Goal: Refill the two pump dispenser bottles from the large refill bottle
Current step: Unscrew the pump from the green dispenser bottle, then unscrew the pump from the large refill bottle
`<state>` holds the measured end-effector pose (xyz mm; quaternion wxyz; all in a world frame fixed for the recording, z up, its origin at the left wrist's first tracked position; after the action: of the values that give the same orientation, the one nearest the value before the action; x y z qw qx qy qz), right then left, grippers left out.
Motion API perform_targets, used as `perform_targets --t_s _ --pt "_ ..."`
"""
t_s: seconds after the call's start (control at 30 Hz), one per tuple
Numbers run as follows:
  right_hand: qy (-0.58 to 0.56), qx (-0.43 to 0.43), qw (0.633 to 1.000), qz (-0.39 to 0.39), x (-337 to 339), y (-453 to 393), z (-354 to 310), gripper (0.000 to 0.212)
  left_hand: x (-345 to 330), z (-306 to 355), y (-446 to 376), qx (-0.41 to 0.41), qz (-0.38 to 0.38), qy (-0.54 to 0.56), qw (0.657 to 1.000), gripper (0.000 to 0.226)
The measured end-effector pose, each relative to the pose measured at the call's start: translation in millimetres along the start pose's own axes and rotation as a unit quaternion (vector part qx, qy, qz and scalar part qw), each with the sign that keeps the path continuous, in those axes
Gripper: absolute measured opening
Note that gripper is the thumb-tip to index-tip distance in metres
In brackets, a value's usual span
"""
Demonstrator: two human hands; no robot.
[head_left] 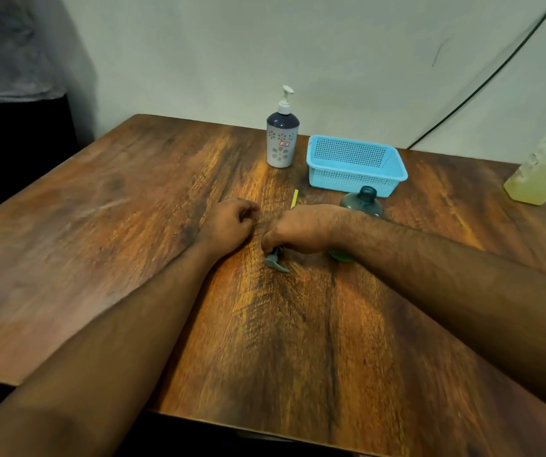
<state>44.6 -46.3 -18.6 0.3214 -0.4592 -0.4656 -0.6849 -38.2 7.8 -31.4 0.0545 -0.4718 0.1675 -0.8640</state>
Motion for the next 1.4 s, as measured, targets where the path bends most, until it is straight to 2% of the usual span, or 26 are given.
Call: perform_targets --t_s 0.33,0.47,0.63,0.8,0.93,1.13,1.27,1.4 --pt "-0.046 -0.02 0.999 -0.017 -12 -6 7 0.038 -1 4 0 0.002 -0.004 -0.021 1.0 0.04" --pt "-0.064 -0.031 0.997 -0.013 -7 -2 8 0.049 -1 8 1 0.003 -0.009 -0.032 0.999 0.04" --pt "-0.067 -0.087 0.991 0.075 43 38 25 0.051 -5 2 -12 0.022 -0.035 -0.021 0.999 0.042" --pt "-0.095 -0.142 0.97 0.173 95 103 61 0.047 29 52 -48 -0.002 0.046 0.025 0.999 0.039" --pt "-0.138 -0.234 0.942 0.197 97 167 107 0.046 46 126 -86 -0.049 0.084 0.04 0.994 0.038" --pt "-0.172 -0.364 0.894 0.197 58 273 165 0.033 -2 276 -117 -0.22 -0.012 -0.082 0.972 0.045" --pt "-0.175 -0.447 0.851 0.212 15 335 205 0.032 -54 336 -137 -0.227 -0.083 -0.106 0.964 0.056" --pt "-0.232 -0.508 0.78 0.283 -37 383 243 0.034 -118 366 -148 -0.21 -0.167 -0.139 0.953 0.053"
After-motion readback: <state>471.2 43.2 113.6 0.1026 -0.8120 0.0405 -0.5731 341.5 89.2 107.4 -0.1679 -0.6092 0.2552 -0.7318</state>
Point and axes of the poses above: each hand's wrist, its own y-axis away from the middle knuckle, its own x-axis out of the back of the hand, z = x × y, the point moved 10 cm from there along -y, towards the middle knuckle, and after that the axes turned 6 degrees about -y, right-handed, at the moved point
